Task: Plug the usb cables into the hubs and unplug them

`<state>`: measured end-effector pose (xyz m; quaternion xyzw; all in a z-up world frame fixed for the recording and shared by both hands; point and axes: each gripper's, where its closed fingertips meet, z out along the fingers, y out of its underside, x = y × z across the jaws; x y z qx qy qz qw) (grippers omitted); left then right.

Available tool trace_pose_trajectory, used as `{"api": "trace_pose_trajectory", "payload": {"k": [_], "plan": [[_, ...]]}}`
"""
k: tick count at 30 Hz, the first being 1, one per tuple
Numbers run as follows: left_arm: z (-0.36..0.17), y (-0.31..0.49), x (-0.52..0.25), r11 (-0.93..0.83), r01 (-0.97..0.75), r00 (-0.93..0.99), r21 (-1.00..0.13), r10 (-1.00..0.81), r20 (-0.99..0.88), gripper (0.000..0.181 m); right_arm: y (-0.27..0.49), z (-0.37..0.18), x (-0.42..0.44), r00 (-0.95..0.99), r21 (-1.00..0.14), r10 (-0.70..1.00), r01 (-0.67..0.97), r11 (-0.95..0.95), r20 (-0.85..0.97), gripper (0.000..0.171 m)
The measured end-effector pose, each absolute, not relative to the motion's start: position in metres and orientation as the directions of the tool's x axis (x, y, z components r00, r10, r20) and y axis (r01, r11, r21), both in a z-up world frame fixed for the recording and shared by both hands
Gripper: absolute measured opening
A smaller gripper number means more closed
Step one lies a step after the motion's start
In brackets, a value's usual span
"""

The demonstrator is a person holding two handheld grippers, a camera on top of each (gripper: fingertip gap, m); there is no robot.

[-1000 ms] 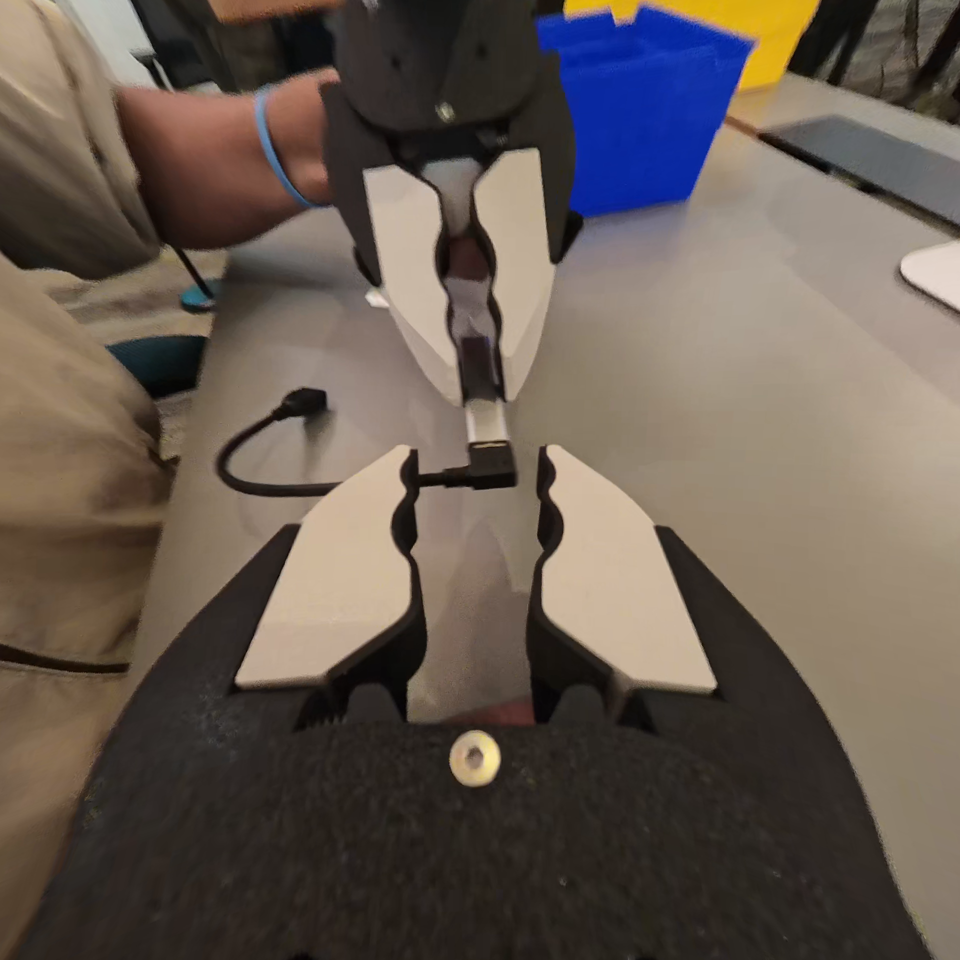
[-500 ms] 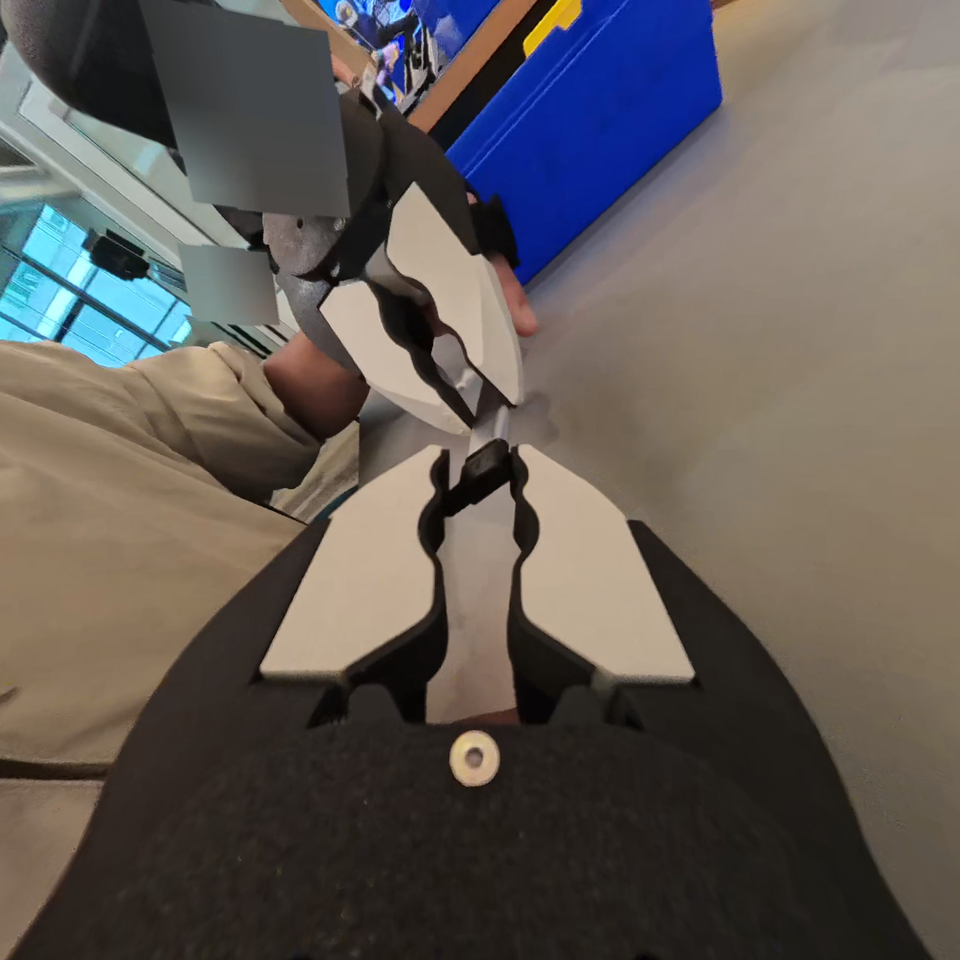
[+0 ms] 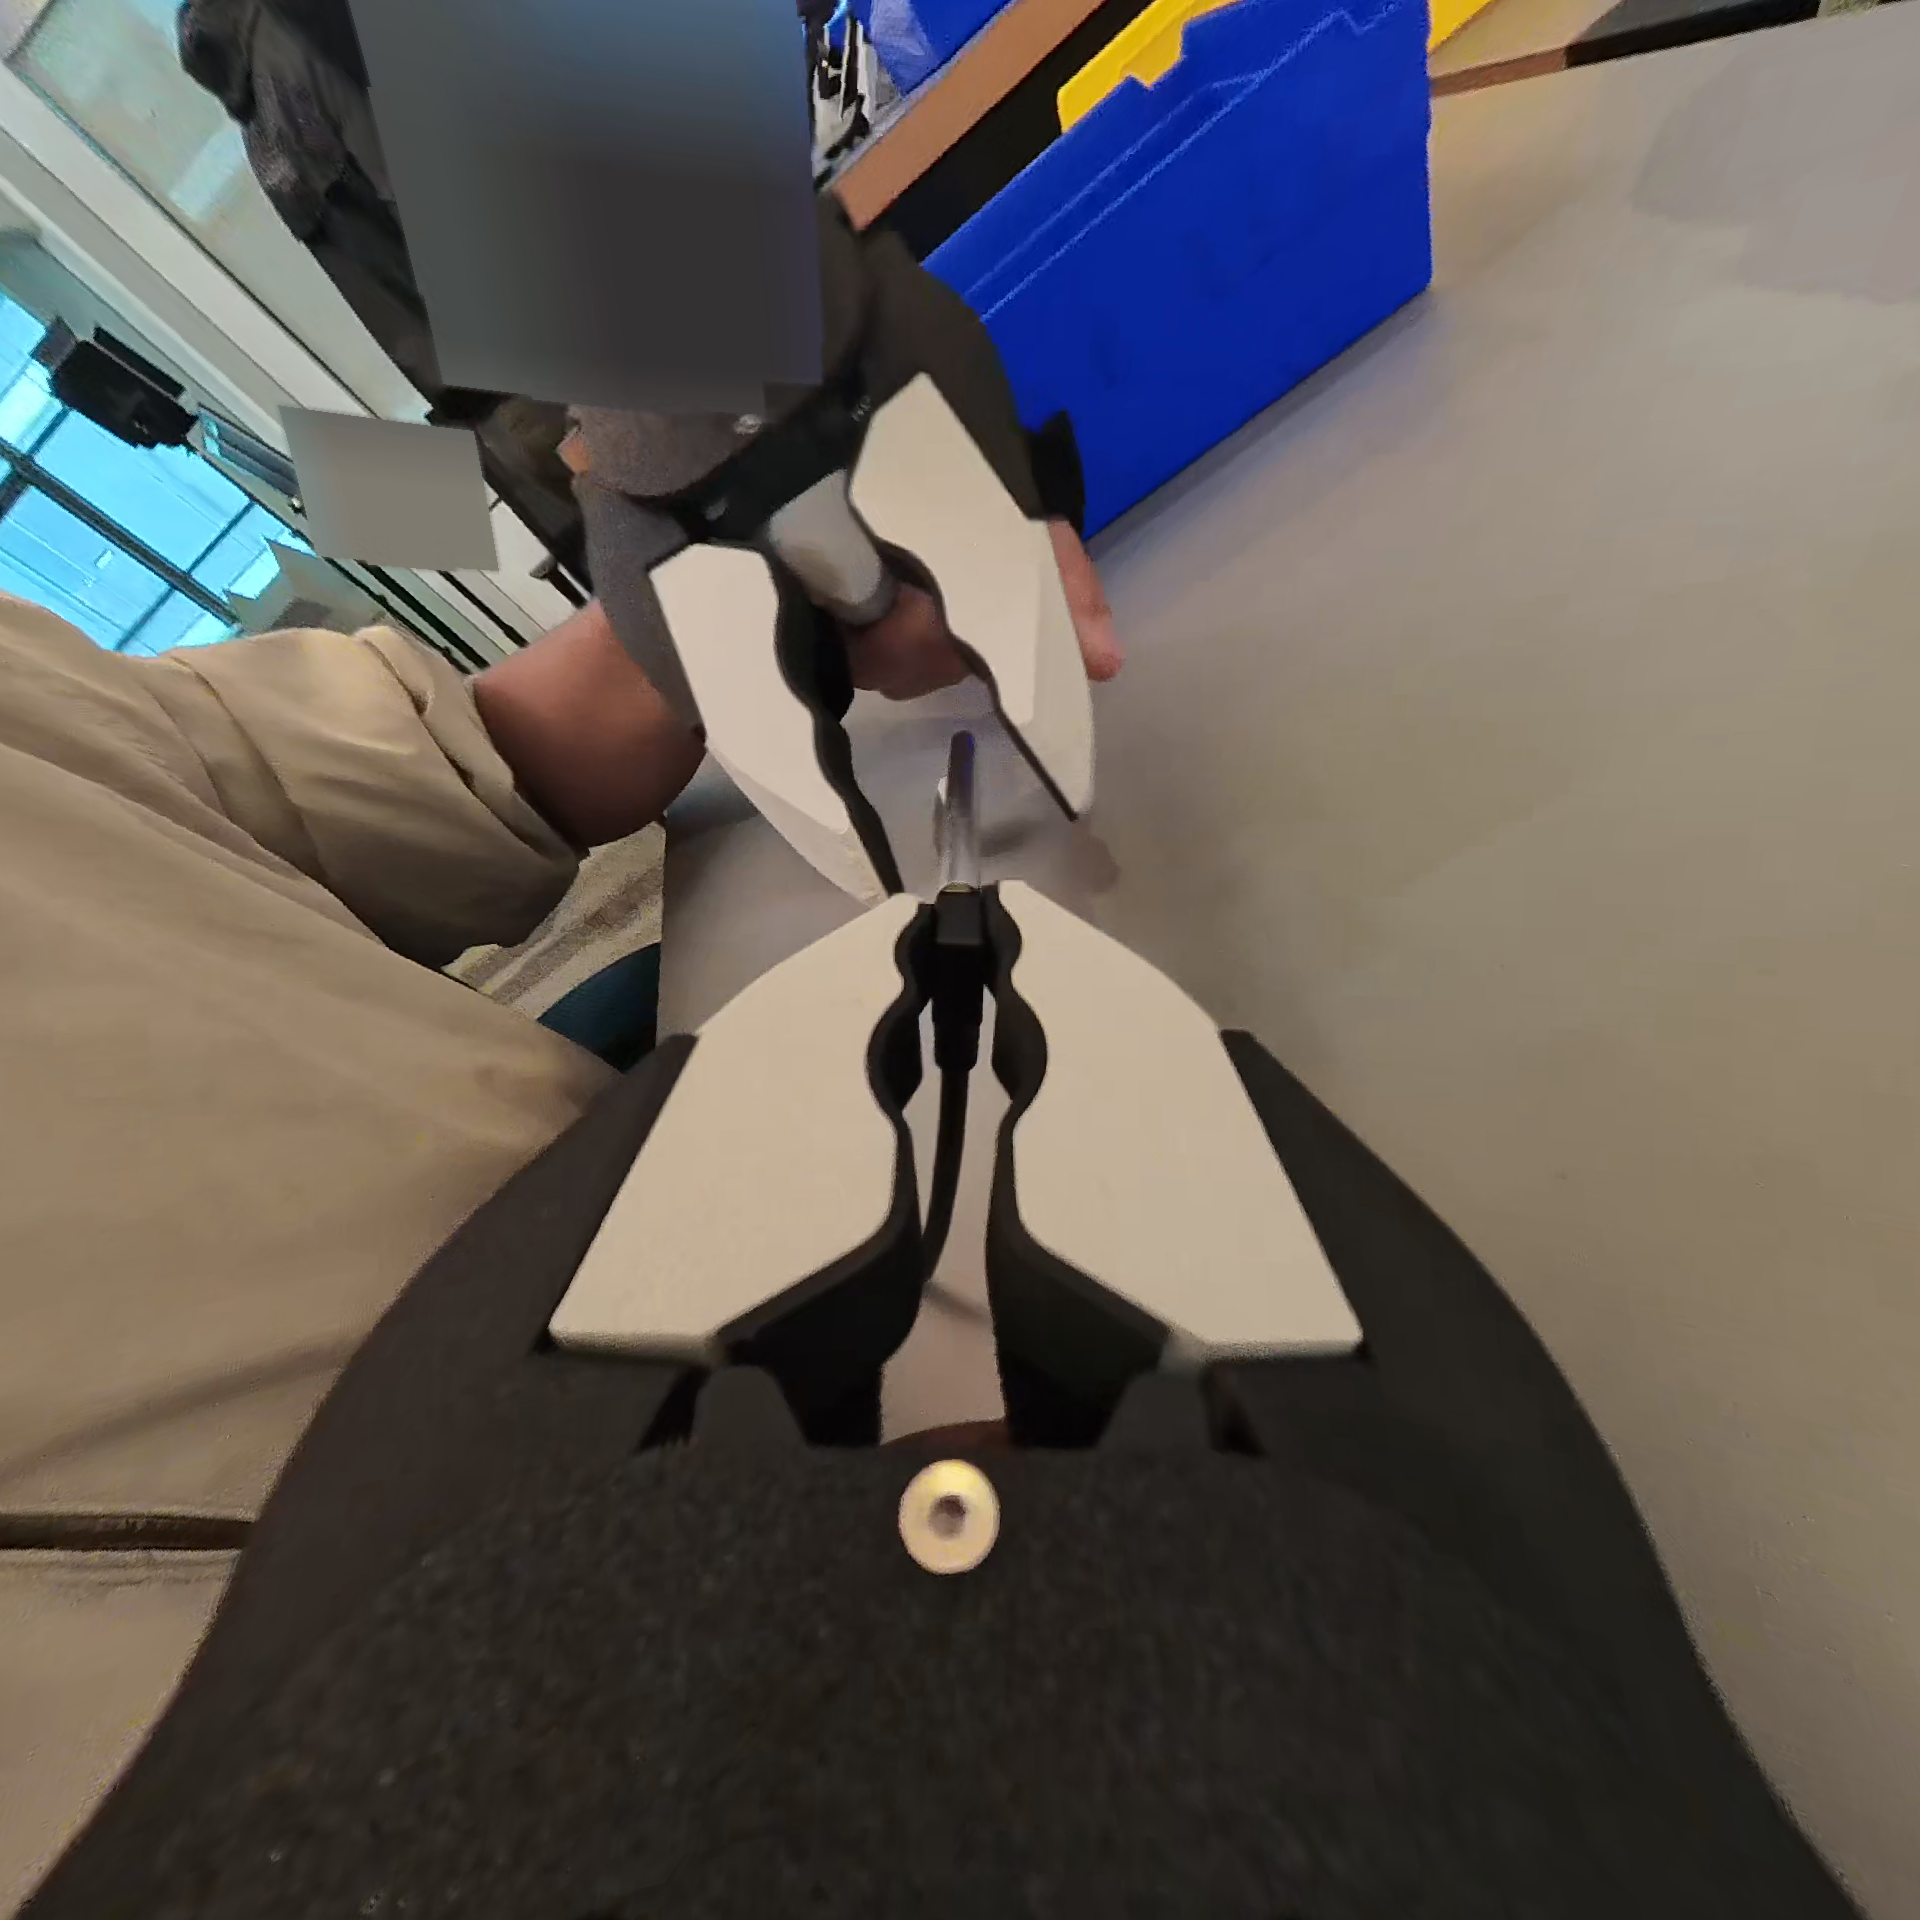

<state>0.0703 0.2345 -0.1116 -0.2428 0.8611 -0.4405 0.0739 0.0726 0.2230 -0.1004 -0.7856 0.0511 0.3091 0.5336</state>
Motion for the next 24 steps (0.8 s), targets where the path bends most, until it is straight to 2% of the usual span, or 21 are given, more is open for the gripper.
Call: {"api": "trace_pose_trajectory", "payload": {"k": [3,5,10,14,15,17,21,24], "plan": [[-0.111,0.233,0.073,0.474,-0.358,-0.875,-0.804,-0.470,0.113,0.032,0.225,-0.093,0.067,0.816,-0.835,0.290,-0.365,-0.412,-0.500,0.008],[-0.108,0.227,0.068,0.463,-0.350,-0.895,-0.814,-0.422,0.145,0.011,0.226,-0.092,0.070,0.832,-0.845,0.284,-0.344,-0.410,-0.477,0.008],[-0.103,0.226,0.067,0.475,-0.332,-0.901,-0.815,-0.415,0.125,0.009,0.223,-0.086,0.070,0.869,-0.892,0.325,-0.240,-0.383,-0.373,0.008],[-0.097,0.230,0.065,0.484,-0.321,-0.900,-0.814,-0.423,0.103,0.008,0.218,-0.080,0.077,0.919,-0.928,0.312,-0.126,-0.351,-0.242,0.019],[-0.096,0.230,0.065,0.485,-0.321,-0.900,-0.813,-0.423,0.103,0.008,0.217,-0.079,0.076,0.917,-0.928,0.322,-0.116,-0.353,-0.237,0.019],[-0.096,0.231,0.066,0.498,-0.313,-0.900,-0.809,-0.428,0.084,0.008,0.218,-0.076,0.073,0.913,-0.935,0.342,-0.101,-0.340,-0.223,0.009],[-0.091,0.234,0.063,0.479,-0.304,-0.903,-0.824,-0.419,0.090,0.007,0.221,-0.069,0.070,0.929,-0.960,0.354,-0.007,-0.279,-0.110,0.008],[-0.091,0.237,0.061,0.473,-0.305,-0.905,-0.827,-0.414,0.097,0.007,0.223,-0.069,0.068,0.929,-0.969,0.358,-0.009,-0.246,-0.099,0.008]]}}
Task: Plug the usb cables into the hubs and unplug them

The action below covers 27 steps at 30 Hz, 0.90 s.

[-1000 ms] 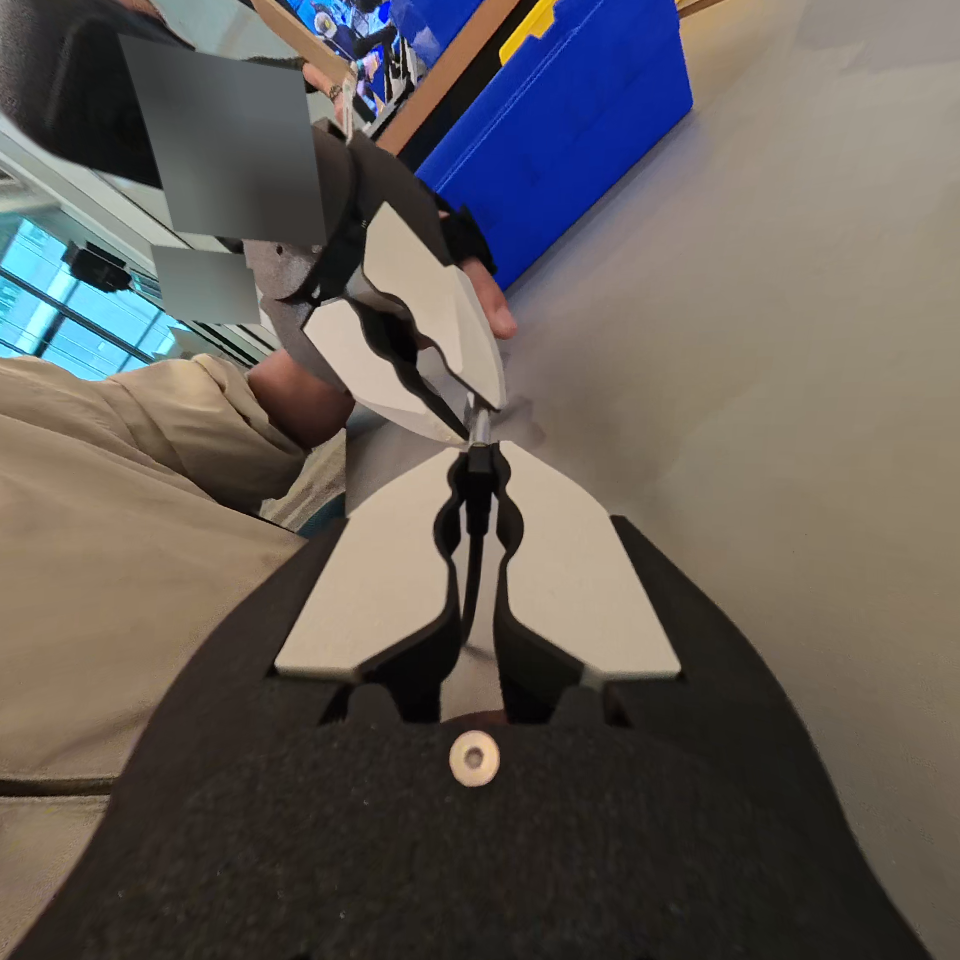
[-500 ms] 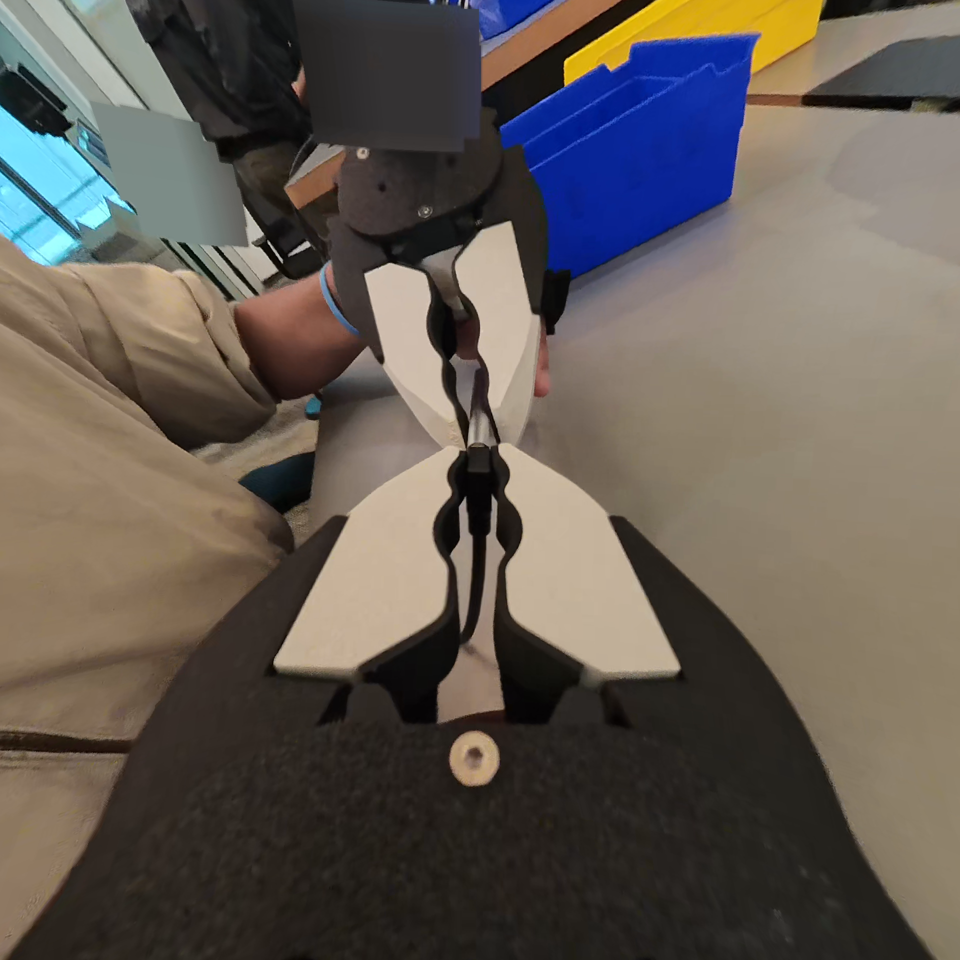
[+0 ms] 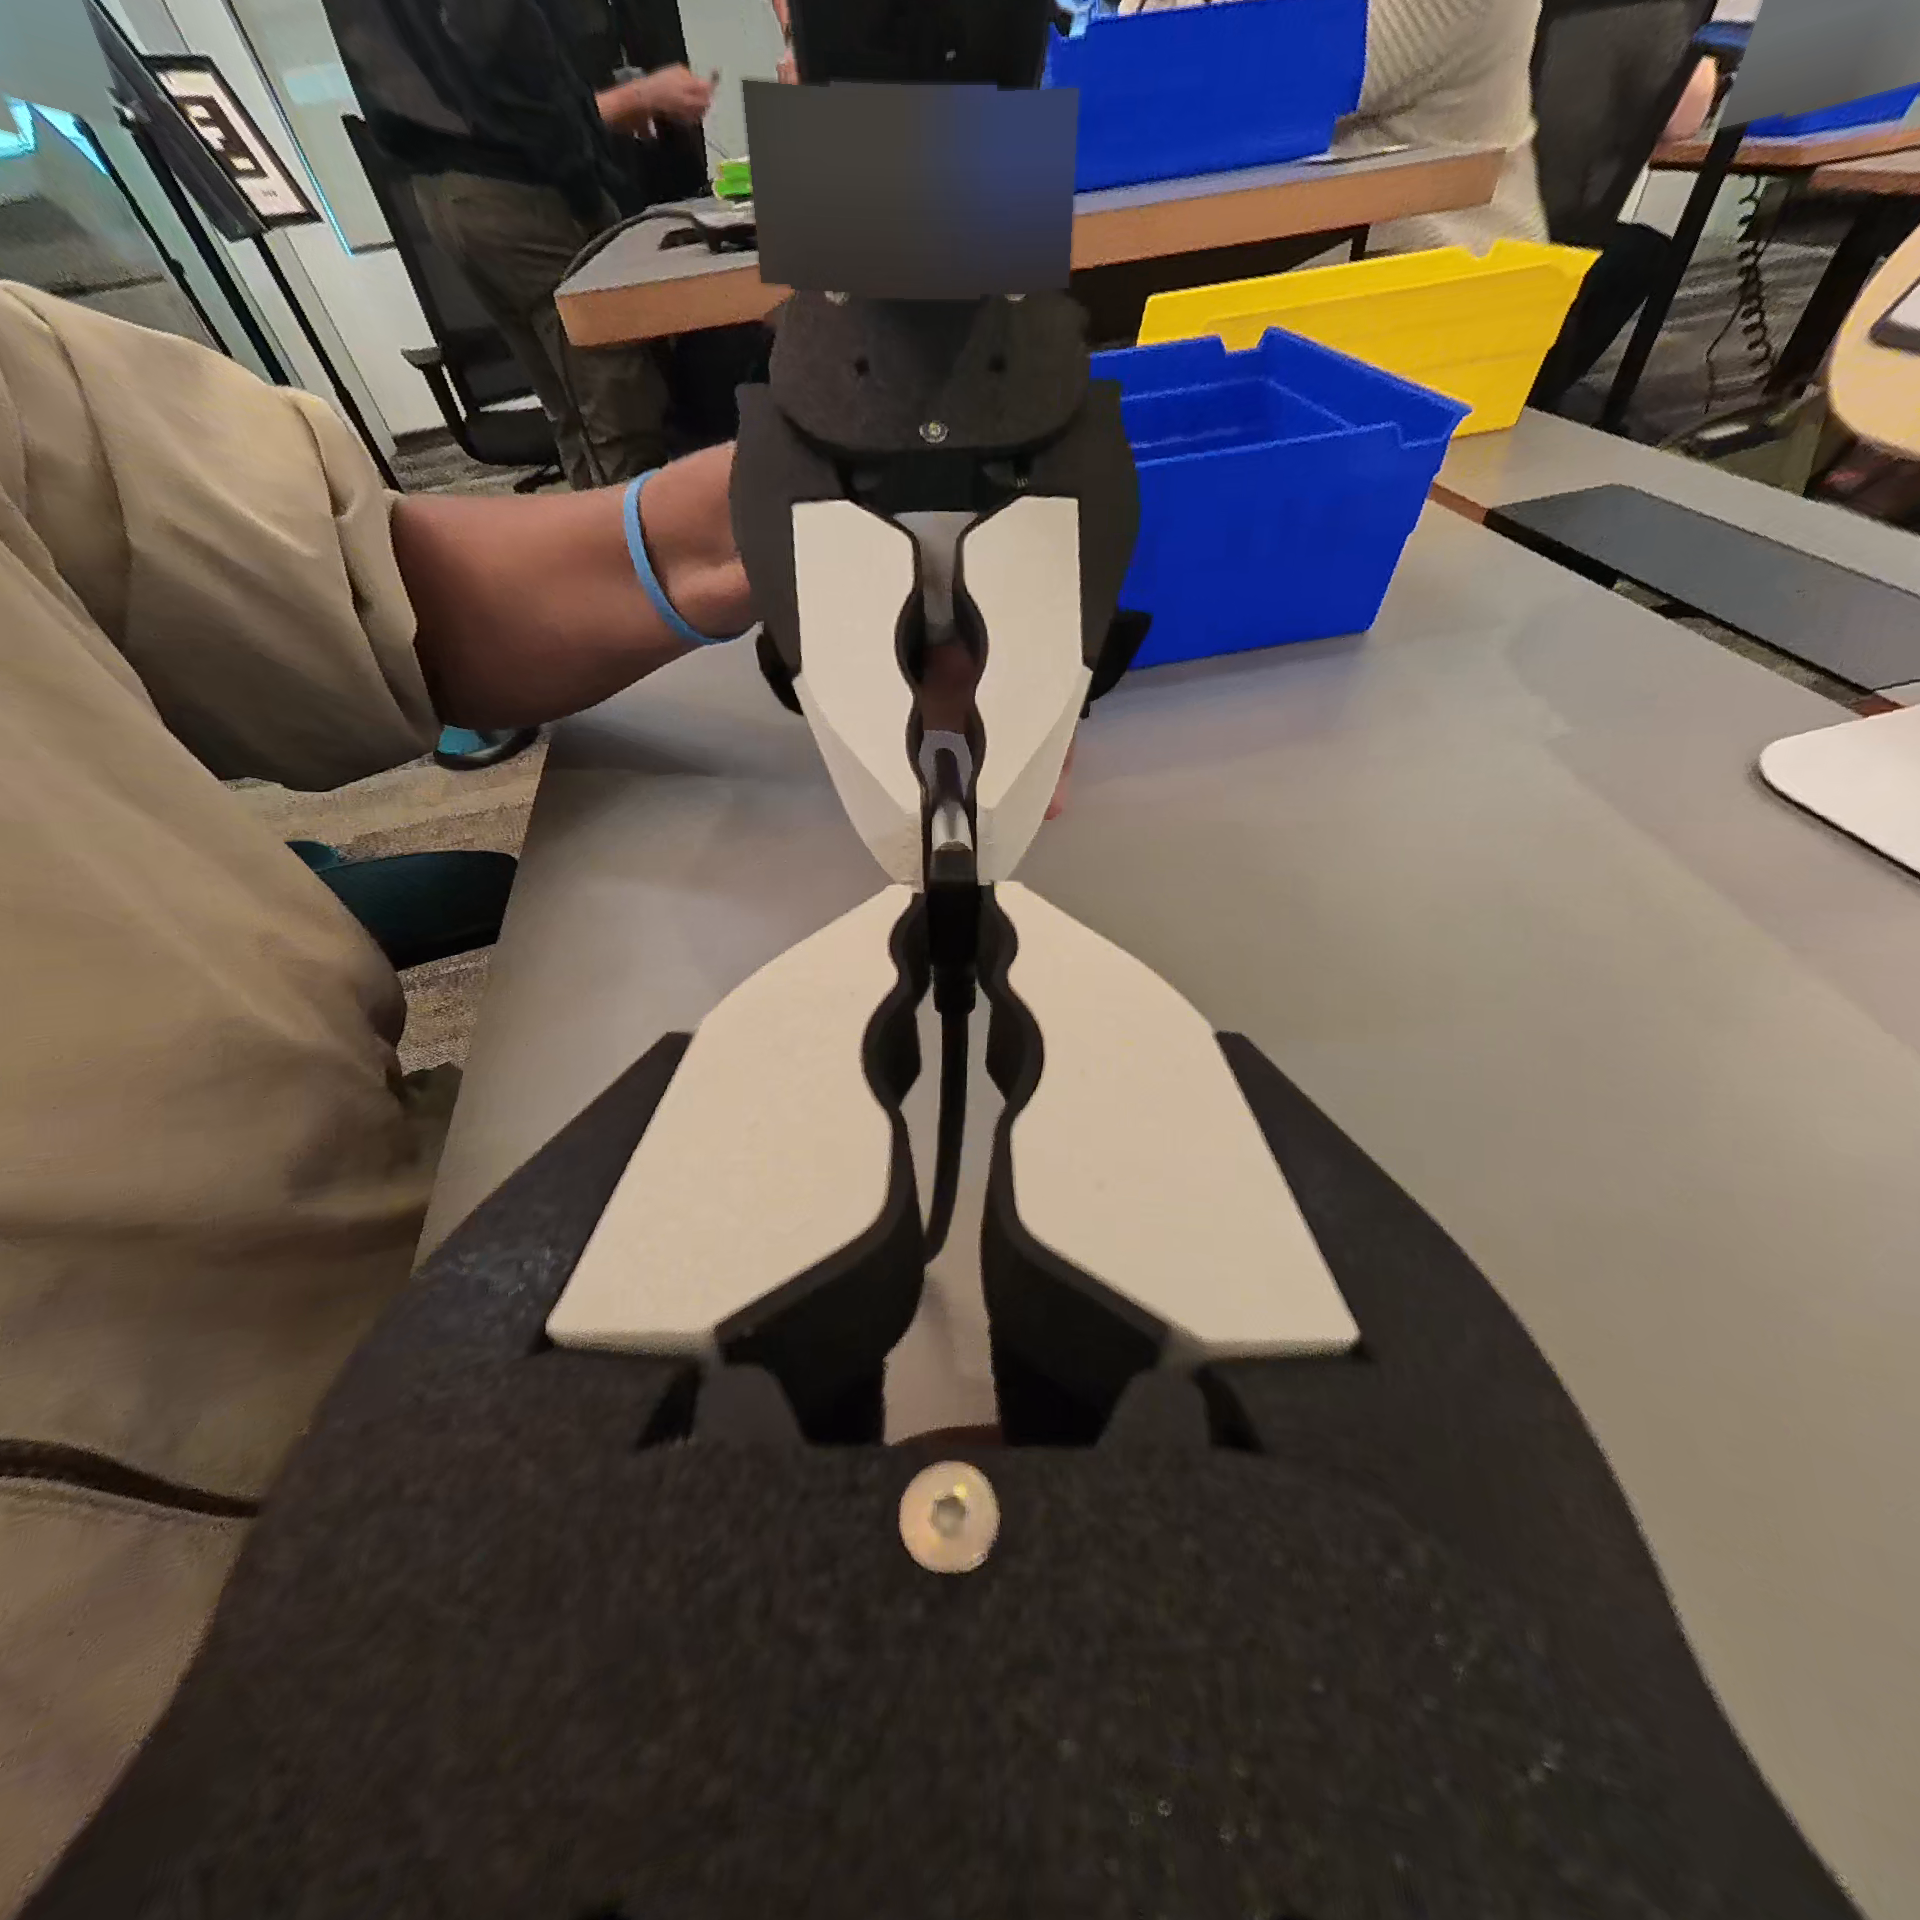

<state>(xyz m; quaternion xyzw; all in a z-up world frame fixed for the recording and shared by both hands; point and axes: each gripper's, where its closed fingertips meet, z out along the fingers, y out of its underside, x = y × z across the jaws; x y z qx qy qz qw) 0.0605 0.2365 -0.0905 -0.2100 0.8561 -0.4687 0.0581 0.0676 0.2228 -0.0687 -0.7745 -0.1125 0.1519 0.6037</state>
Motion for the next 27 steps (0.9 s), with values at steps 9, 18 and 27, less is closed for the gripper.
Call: {"api": "trace_pose_trajectory", "payload": {"k": [9,18,27], "plan": [[-0.0877,0.2412,0.0541,0.476,-0.285,-0.909,-0.832,-0.410,0.077,0.007,0.2259,-0.0696,0.0614,0.919,-0.976,0.380,-0.023,-0.216,-0.106,0.009],[-0.0866,0.2392,0.0535,0.442,-0.281,-0.907,-0.852,-0.412,0.085,0.008,0.2233,-0.0704,0.0614,0.914,-0.975,0.387,-0.034,-0.221,-0.119,0.009],[-0.0867,0.2358,0.0522,0.420,-0.271,-0.910,-0.866,-0.406,0.087,0.007,0.2192,-0.0719,0.0616,0.920,-0.976,0.370,-0.054,-0.212,-0.132,0.009]]}}
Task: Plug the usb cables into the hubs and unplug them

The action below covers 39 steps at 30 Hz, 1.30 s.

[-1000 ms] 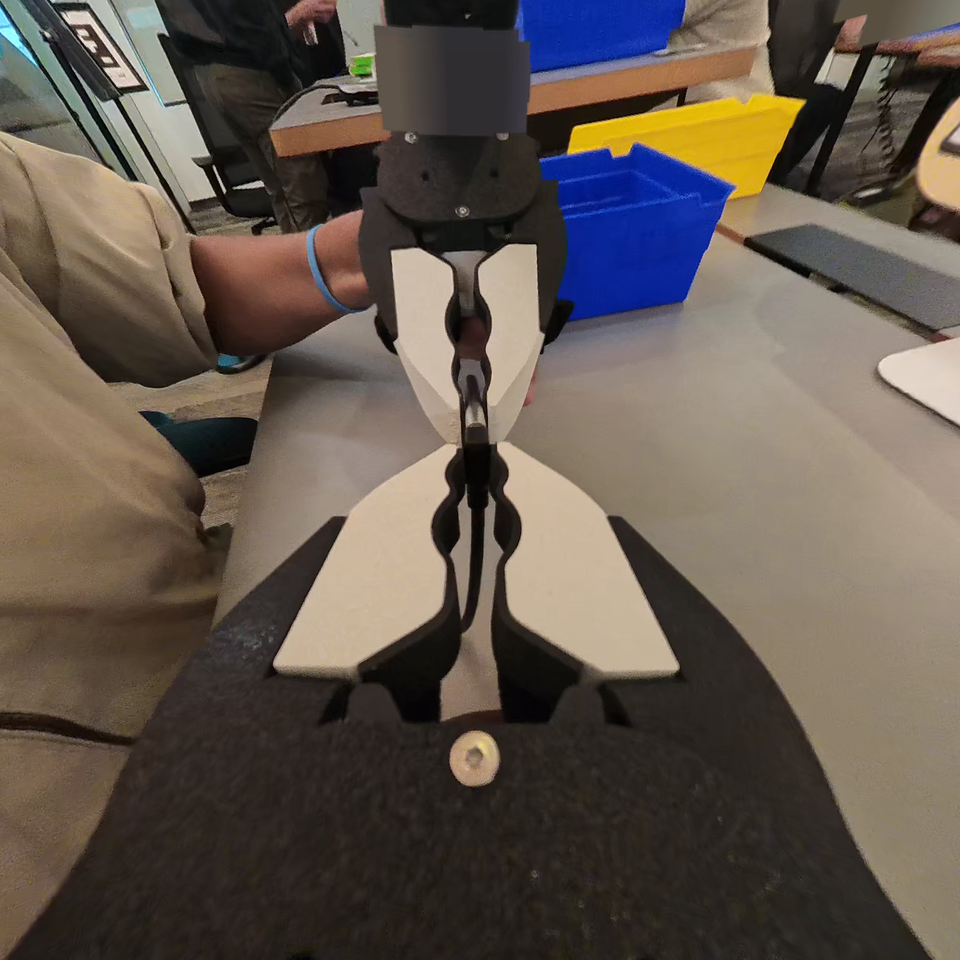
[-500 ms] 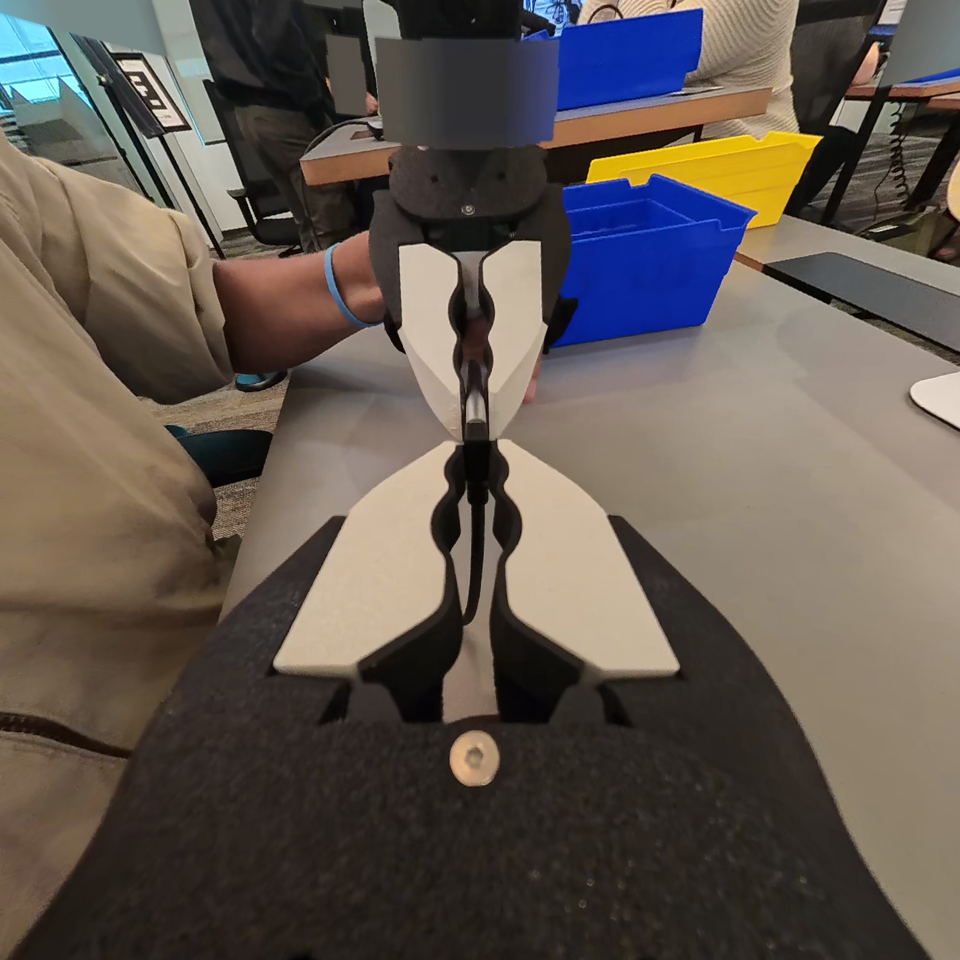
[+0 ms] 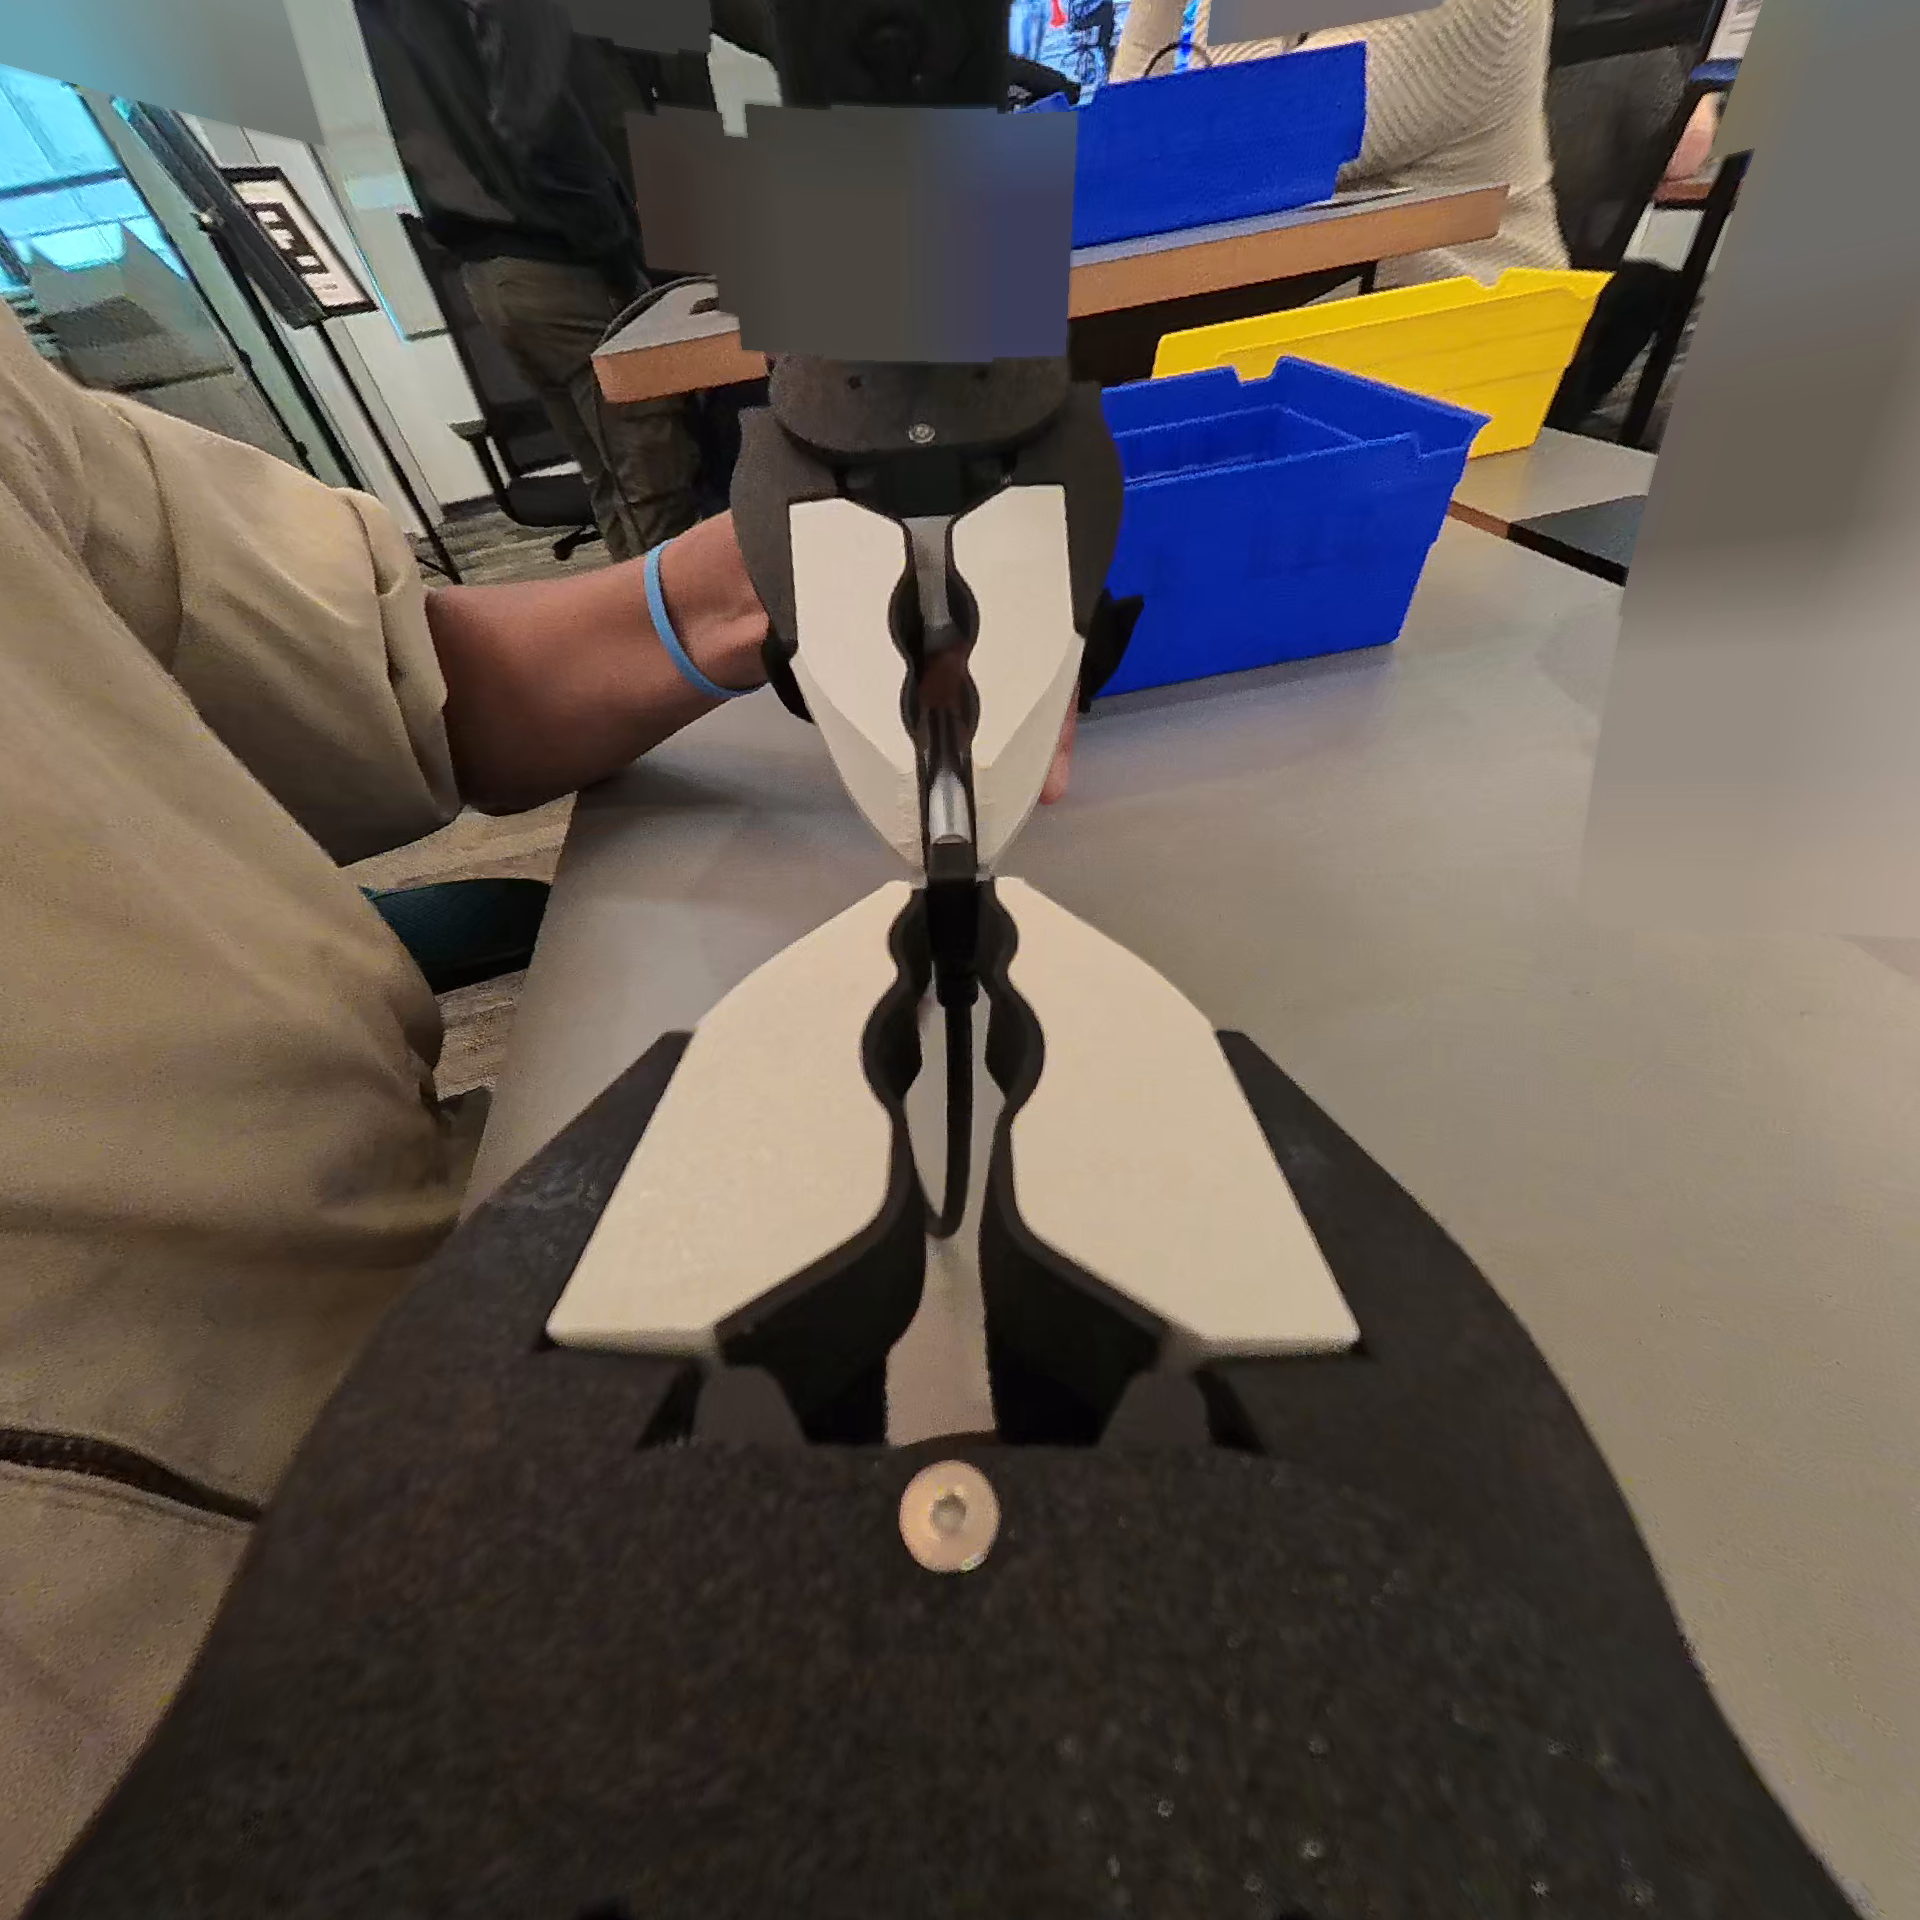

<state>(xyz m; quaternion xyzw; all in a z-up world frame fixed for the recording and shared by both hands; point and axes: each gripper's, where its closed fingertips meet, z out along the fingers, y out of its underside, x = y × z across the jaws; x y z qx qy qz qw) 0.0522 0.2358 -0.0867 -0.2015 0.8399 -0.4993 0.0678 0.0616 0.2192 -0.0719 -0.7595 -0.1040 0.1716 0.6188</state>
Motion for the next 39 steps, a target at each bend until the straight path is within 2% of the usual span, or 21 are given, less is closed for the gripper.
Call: {"api": "trace_pose_trajectory", "payload": {"k": [6,11,13,14,16,20,26,27,29,32,34,37,39], "plan": [[-0.090,0.236,0.051,0.425,-0.280,-0.907,-0.861,-0.411,0.092,0.007,0.218,-0.076,0.060,0.914,-0.971,0.379,-0.060,-0.232,-0.147,0.009],[-0.083,0.236,0.059,0.466,-0.250,-0.895,-0.849,-0.446,0.019,0.007,0.220,-0.068,0.068,0.931,-0.965,0.361,0.042,-0.261,-0.057,0.009],[-0.081,0.231,0.057,0.466,-0.245,-0.903,-0.850,-0.429,0.025,0.007,0.221,-0.065,0.069,0.933,-0.962,0.360,0.076,-0.263,-0.024,0.024],[-0.082,0.230,0.057,0.476,-0.246,-0.905,-0.844,-0.424,0.025,0.007,0.223,-0.064,0.068,0.931,-0.961,0.364,0.080,-0.264,-0.022,0.027],[-0.082,0.230,0.059,0.482,-0.238,-0.903,-0.843,-0.429,0.010,0.007,0.224,-0.065,0.063,0.918,-0.957,0.397,0.112,-0.267,-0.003,0.008],[-0.079,0.232,0.057,0.477,-0.223,-0.907,-0.850,-0.422,0.001,0.007,0.225,-0.062,0.060,0.917,-0.965,0.396,0.138,-0.223,0.039,0.008],[-0.088,0.238,0.051,0.502,-0.235,-0.912,-0.832,-0.409,0.011,0.007,0.223,-0.071,0.057,0.909,-0.975,0.413,0.046,-0.218,-0.049,0.009],[-0.090,0.253,0.053,0.515,-0.253,-0.894,-0.819,-0.448,-0.006,0.007,0.219,-0.073,0.065,0.921,-0.974,0.385,0.040,-0.223,-0.051,0.008],[-0.076,0.274,0.057,0.411,-0.285,-0.868,-0.866,-0.495,0.051,0.007,0.202,-0.065,0.087,0.931,-0.984,0.351,-0.039,-0.174,-0.099,0.008],[-0.068,0.250,0.069,0.512,-0.203,-0.882,-0.834,-0.467,-0.072,0.007,0.213,-0.059,0.093,0.946,-0.981,0.318,0.001,-0.193,-0.061,0.008],[-0.058,0.248,0.079,0.476,-0.211,-0.862,-0.854,-0.503,-0.068,0.007,0.221,-0.043,0.104,0.966,-0.986,0.254,-0.011,-0.167,-0.053,0.008],[-0.045,0.256,0.093,0.409,-0.216,-0.773,-0.886,-0.626,-0.101,0.007,0.220,-0.030,0.133,0.990,-0.981,0.087,-0.094,-0.168,-0.110,0.008],[-0.036,0.271,0.106,0.342,-0.223,-0.630,-0.913,-0.765,-0.133,0.007,0.218,-0.025,0.141,0.992,-0.981,0.012,-0.125,-0.150,-0.128,0.008]]}}
